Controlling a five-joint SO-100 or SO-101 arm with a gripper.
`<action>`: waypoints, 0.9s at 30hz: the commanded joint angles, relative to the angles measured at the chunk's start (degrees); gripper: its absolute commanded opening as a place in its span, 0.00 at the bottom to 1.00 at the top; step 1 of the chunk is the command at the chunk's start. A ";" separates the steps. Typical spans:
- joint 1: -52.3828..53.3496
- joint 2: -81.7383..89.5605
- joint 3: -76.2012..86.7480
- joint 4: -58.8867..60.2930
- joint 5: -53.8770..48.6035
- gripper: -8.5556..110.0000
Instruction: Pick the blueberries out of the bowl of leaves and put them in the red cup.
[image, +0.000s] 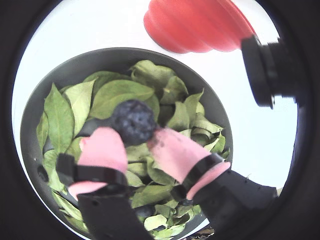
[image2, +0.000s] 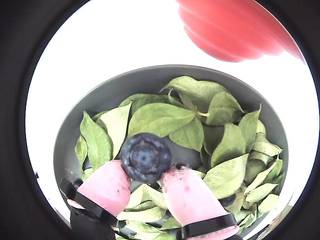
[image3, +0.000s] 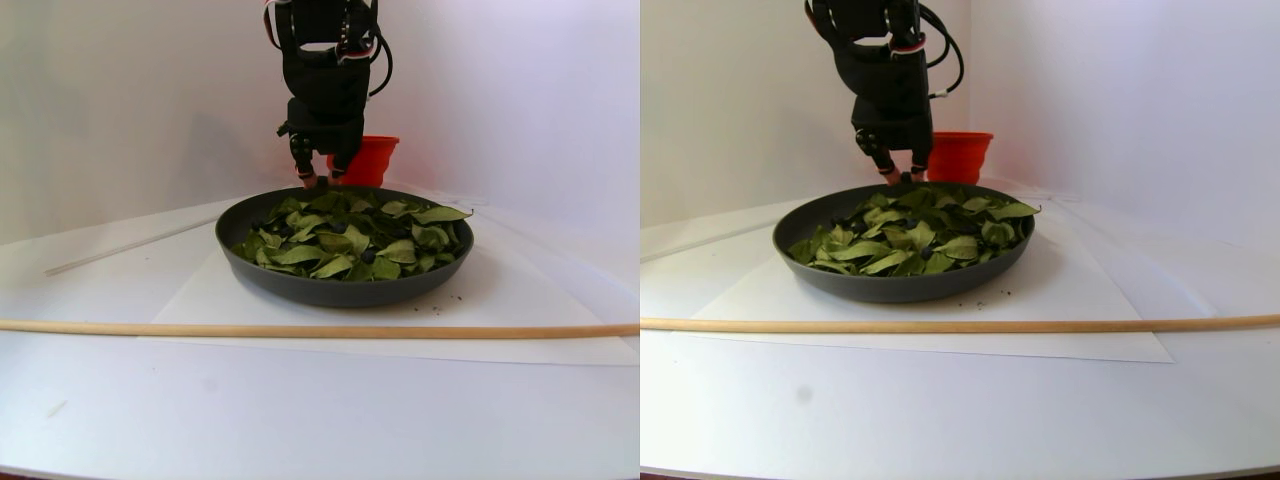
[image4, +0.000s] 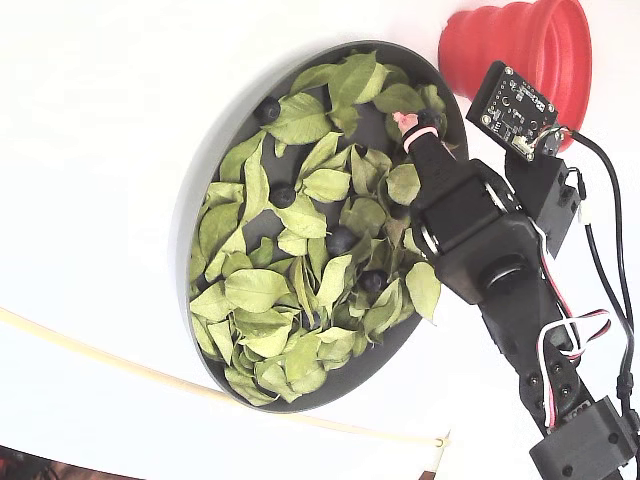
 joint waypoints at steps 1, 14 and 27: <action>0.35 8.79 0.26 0.35 -0.97 0.17; 1.23 15.82 3.87 2.81 -1.67 0.17; 2.55 18.98 2.90 3.69 -1.32 0.17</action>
